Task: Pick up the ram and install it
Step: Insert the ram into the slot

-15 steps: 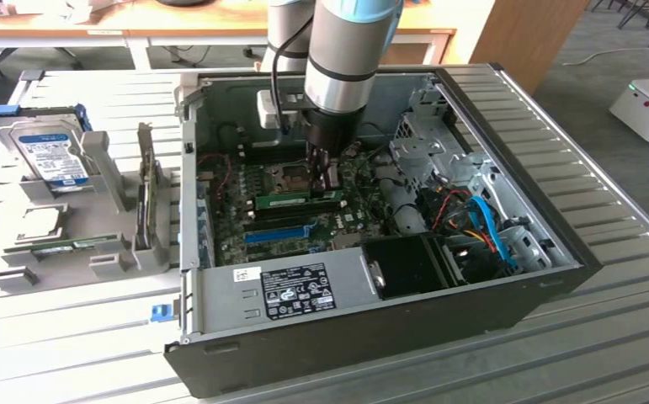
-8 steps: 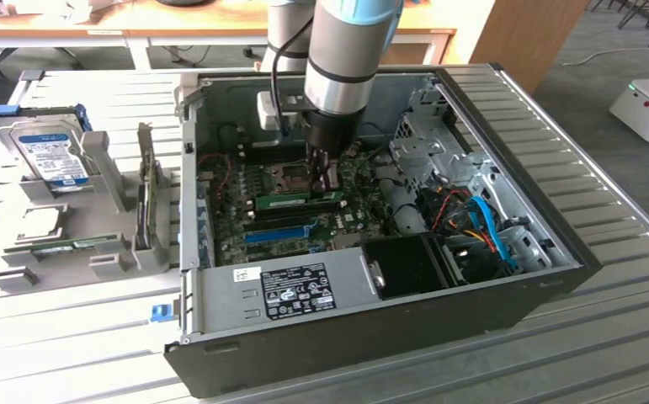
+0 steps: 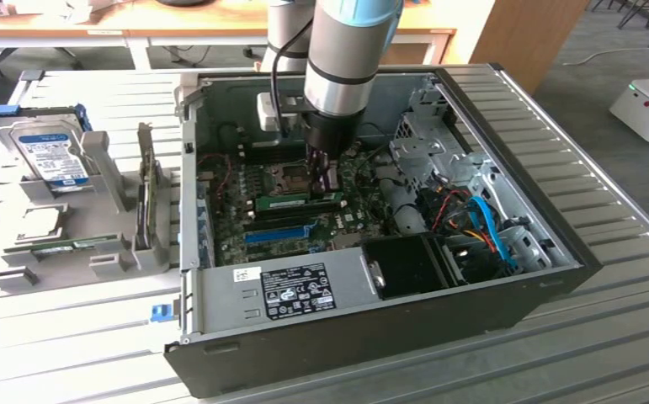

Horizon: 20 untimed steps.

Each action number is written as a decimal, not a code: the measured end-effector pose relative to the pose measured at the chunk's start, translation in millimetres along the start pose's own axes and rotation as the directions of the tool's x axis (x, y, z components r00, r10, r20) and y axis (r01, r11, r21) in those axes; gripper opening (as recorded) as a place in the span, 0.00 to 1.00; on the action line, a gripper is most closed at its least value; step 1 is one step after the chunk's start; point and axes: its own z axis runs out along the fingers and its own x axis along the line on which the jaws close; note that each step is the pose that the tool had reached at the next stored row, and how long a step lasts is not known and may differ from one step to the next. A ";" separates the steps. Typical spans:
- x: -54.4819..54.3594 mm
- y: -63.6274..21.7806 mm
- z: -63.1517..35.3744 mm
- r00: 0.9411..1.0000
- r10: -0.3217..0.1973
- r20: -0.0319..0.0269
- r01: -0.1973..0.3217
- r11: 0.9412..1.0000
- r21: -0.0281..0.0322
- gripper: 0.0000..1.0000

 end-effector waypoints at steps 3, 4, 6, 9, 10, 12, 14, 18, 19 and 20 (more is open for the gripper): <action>0.0 0.1 0.0 1.000 0.002 0.000 -0.002 1.000 0.000 0.12; 0.0 0.1 0.0 1.000 0.003 0.000 -0.003 1.000 0.000 0.12; 0.0 0.2 0.0 1.000 0.004 0.000 -0.004 1.000 0.000 0.12; 0.2 0.5 0.0 1.000 0.004 0.000 -0.004 1.000 0.000 0.12; 0.2 0.5 0.0 1.000 0.004 0.000 -0.004 1.000 0.000 0.12; 0.3 0.5 0.0 1.000 0.004 0.000 -0.004 1.000 0.000 0.12; 0.5 0.6 0.0 1.000 0.004 0.000 -0.004 1.000 0.000 0.12; 1.8 0.5 0.0 1.000 0.004 0.000 -0.004 1.000 0.000 0.12; 1.9 0.5 0.0 1.000 0.004 0.000 -0.004 1.000 0.000 0.12; 1.9 0.5 0.0 1.000 0.004 0.000 -0.004 1.000 0.000 0.12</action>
